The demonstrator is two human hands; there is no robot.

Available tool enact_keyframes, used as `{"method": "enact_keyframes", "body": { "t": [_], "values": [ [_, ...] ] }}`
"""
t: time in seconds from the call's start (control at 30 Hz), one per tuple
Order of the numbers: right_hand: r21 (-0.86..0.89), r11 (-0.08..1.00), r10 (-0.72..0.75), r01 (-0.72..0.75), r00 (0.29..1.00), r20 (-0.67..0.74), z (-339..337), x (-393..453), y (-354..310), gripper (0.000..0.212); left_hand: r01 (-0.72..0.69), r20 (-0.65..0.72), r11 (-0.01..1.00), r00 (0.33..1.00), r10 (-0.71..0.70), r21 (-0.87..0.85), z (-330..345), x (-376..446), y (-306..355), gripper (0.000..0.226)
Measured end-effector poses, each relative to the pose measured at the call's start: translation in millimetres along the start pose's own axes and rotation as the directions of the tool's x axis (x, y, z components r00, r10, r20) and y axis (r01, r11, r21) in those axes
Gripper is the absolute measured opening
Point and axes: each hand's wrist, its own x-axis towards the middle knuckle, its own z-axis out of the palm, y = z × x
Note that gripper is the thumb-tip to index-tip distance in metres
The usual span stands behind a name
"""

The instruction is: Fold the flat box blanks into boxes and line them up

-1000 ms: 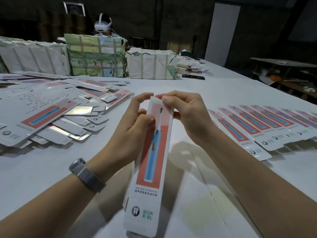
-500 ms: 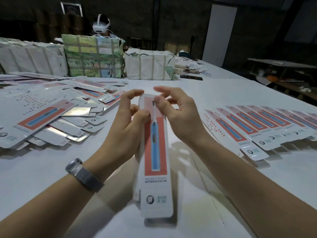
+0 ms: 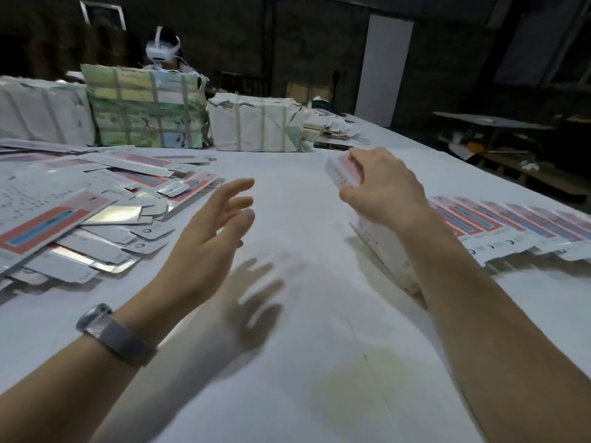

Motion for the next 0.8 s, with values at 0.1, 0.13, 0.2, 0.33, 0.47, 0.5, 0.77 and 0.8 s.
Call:
{"method": "enact_keyframes", "body": {
  "t": [0.1, 0.13, 0.2, 0.33, 0.47, 0.5, 0.77, 0.8],
  "values": [
    [-0.169, 0.951, 0.268, -0.257, 0.962, 0.047, -3, 12, 46, 0.038, 0.031, -0.050, 0.999, 0.998, -0.033, -0.041, -4, 3, 1, 0.029],
    [-0.199, 0.931, 0.330, -0.307, 0.940, 0.092, 1, 12, 56, 0.032, 0.031, -0.050, 0.998, 0.998, -0.033, -0.045, -4, 3, 1, 0.029],
    [-0.240, 0.902, 0.405, -0.359, 0.896, 0.180, 12, 10, 70, 0.026, 0.026, -0.039, 0.998, 0.999, -0.028, -0.057, -4, 3, 2, 0.028],
    [-0.271, 0.918, 0.325, -0.289, 0.941, 0.099, 21, 14, 66, 0.044, 0.017, -0.020, 1.000, 1.000, -0.018, -0.023, -2, 3, 6, 0.027],
    [-0.038, 0.999, -0.020, 0.015, 0.989, -0.147, 21, 4, 17, 0.039, 0.046, -0.086, 0.997, 0.995, -0.040, 0.070, -7, 9, 3, 0.020],
    [0.056, 0.990, -0.118, 0.129, 0.978, -0.170, 24, -4, 0, 0.035, 0.050, -0.109, 0.993, 0.993, -0.038, 0.103, -10, 12, 2, 0.018],
    [0.247, 0.799, -0.567, 0.549, 0.824, 0.005, 60, -70, -73, 0.024, 0.254, -0.198, 0.399, 0.964, -0.177, 0.881, -58, 18, -24, 0.046],
    [0.255, 0.791, -0.580, 0.556, 0.814, 0.026, 62, -71, -73, 0.024, 0.290, -0.230, 0.254, 0.943, -0.243, 0.923, -66, 16, -28, 0.053]
  ]
}}
